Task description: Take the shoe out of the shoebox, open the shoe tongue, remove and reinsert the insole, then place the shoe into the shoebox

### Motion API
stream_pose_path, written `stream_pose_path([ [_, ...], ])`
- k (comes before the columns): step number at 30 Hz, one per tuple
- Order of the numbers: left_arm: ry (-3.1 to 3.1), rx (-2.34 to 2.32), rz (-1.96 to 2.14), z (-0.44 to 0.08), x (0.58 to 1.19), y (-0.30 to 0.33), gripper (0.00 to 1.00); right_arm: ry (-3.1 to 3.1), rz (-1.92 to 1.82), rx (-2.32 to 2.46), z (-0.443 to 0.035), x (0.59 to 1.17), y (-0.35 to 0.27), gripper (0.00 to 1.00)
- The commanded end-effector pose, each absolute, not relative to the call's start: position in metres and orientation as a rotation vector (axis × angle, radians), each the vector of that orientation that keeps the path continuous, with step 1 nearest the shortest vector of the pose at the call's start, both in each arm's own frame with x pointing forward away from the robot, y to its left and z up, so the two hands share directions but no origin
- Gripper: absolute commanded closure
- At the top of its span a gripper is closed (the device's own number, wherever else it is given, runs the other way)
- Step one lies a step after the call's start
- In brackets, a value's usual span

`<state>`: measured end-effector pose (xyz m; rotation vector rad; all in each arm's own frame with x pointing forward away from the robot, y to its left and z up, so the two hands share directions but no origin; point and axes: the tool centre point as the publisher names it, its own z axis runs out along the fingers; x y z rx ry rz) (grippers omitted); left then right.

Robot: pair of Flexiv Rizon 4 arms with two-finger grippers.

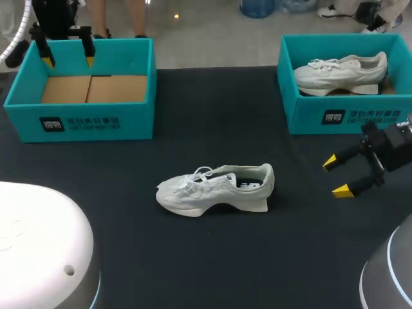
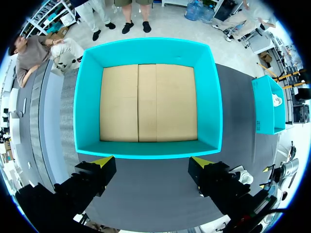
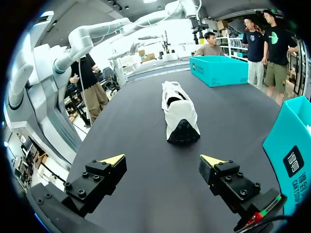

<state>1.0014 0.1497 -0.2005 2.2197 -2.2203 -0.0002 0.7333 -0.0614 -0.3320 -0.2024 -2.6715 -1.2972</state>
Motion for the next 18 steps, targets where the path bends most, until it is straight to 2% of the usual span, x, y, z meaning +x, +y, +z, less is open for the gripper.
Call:
stream_pose_path([
  [1, -2.221, 2.220, -0.001, -0.200, 1.001, 0.150, 0.00, -2.673, -1.295, -0.203, -0.332, 0.733, -0.061, 0.00],
  [9, -2.221, 2.220, -0.001, -0.200, 1.001, 0.150, 0.00, -2.673, -1.295, -0.203, -0.332, 0.733, -0.061, 0.00],
  [13, -2.221, 2.220, -0.001, -0.200, 1.001, 0.150, 0.00, -2.650, -1.511, -0.025, -0.338, 0.732, -0.062, 0.00],
  [18, -2.221, 2.220, -0.001, -0.200, 1.001, 0.150, 0.00, -2.631, -1.599, 0.077, -0.344, 0.736, -0.053, 0.00],
])
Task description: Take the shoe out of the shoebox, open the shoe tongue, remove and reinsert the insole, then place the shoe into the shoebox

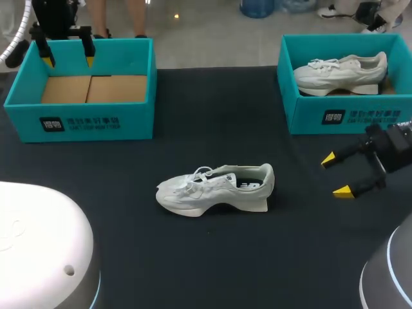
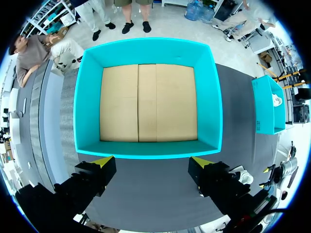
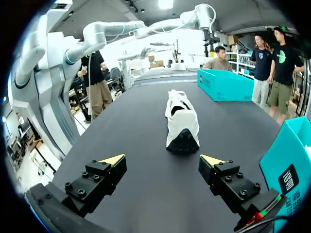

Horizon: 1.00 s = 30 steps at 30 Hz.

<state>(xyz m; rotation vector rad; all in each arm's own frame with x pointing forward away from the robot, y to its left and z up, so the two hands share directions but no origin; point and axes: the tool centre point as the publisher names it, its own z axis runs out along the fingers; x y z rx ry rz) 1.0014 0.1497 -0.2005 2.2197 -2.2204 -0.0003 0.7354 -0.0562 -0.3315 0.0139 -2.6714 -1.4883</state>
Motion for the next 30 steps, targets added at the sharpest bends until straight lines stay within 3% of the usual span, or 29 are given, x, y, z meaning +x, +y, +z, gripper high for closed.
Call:
stream_pose_path([
  [1, -2.221, 2.220, -0.001, -0.200, 1.001, 0.150, 0.00, -2.636, -1.578, 0.082, -0.344, 0.737, -0.052, 0.00],
  [30, -2.221, 2.220, -0.001, -0.200, 1.001, 0.150, 0.00, -2.629, -1.640, -0.092, -0.343, 0.755, -0.050, 0.00],
])
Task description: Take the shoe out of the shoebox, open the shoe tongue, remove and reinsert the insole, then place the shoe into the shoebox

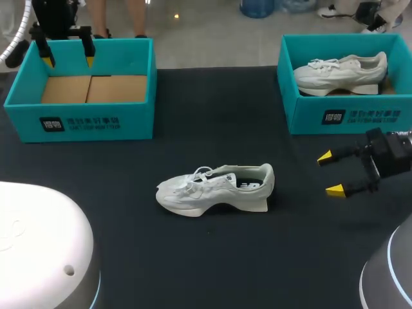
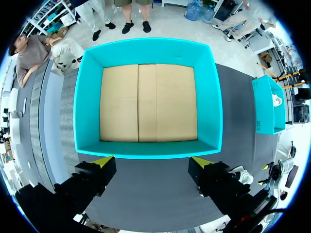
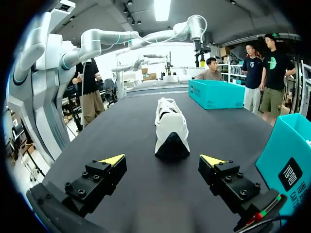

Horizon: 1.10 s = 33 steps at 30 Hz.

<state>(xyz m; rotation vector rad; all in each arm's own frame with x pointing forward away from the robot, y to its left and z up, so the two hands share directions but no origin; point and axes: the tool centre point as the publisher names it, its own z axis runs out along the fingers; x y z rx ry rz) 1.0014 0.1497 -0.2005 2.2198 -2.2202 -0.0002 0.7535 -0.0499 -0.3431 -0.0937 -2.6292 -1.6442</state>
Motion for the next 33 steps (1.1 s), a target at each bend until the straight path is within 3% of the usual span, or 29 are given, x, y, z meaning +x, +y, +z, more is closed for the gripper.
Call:
stream_pose_path([
  [1, -2.221, 2.220, -0.001, -0.200, 1.001, 0.150, 0.00, -2.629, -1.640, -0.092, -0.343, 0.755, -0.050, 0.00],
  [20, -2.221, 2.220, -0.001, -0.200, 1.001, 0.150, 0.00, -2.660, -1.639, -0.097, -0.349, 0.747, -0.039, 0.00],
  [33, -2.221, 2.220, -0.001, -0.200, 1.001, 0.150, 0.00, -2.690, -1.653, -0.016, -0.368, 0.759, 0.026, 0.00],
])
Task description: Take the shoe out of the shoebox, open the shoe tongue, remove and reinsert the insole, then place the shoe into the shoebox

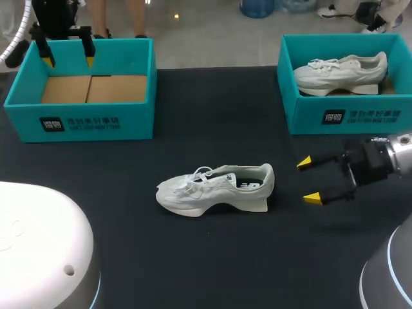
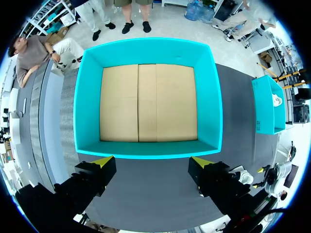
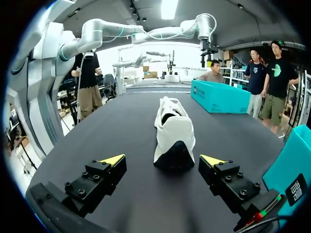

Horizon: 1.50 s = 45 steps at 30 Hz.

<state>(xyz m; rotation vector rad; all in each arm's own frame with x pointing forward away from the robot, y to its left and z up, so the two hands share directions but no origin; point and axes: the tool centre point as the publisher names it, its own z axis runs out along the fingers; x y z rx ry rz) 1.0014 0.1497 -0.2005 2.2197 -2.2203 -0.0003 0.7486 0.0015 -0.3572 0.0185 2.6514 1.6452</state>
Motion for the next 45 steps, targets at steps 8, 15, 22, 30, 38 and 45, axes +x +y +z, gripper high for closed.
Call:
stream_pose_path([
  [8, -2.221, 2.220, -0.001, -0.200, 1.001, 0.150, 0.00, 2.639, 1.624, 0.045, -0.380, 0.765, 0.031, 0.00],
  [15, -2.221, 2.220, -0.001, -0.200, 1.001, 0.150, 0.00, 2.640, 1.581, 0.064, -0.382, 0.768, 0.035, 0.00],
  [22, -2.221, 2.220, -0.001, -0.200, 1.001, 0.150, 0.00, 2.636, 1.564, 0.057, -0.387, 0.776, 0.051, 0.00],
  [30, -2.221, 2.220, -0.001, -0.200, 1.001, 0.150, 0.00, 2.624, 1.578, 0.051, -0.394, 0.781, 0.059, 0.00],
  [38, -2.221, 2.220, -0.001, -0.200, 1.001, 0.150, 0.00, 2.615, 1.612, 0.045, -0.403, 0.782, 0.068, 0.00],
  [45, -2.221, 2.220, -0.001, -0.200, 1.001, 0.150, 0.00, 2.615, 1.641, 0.051, -0.411, 0.779, 0.075, 0.00],
])
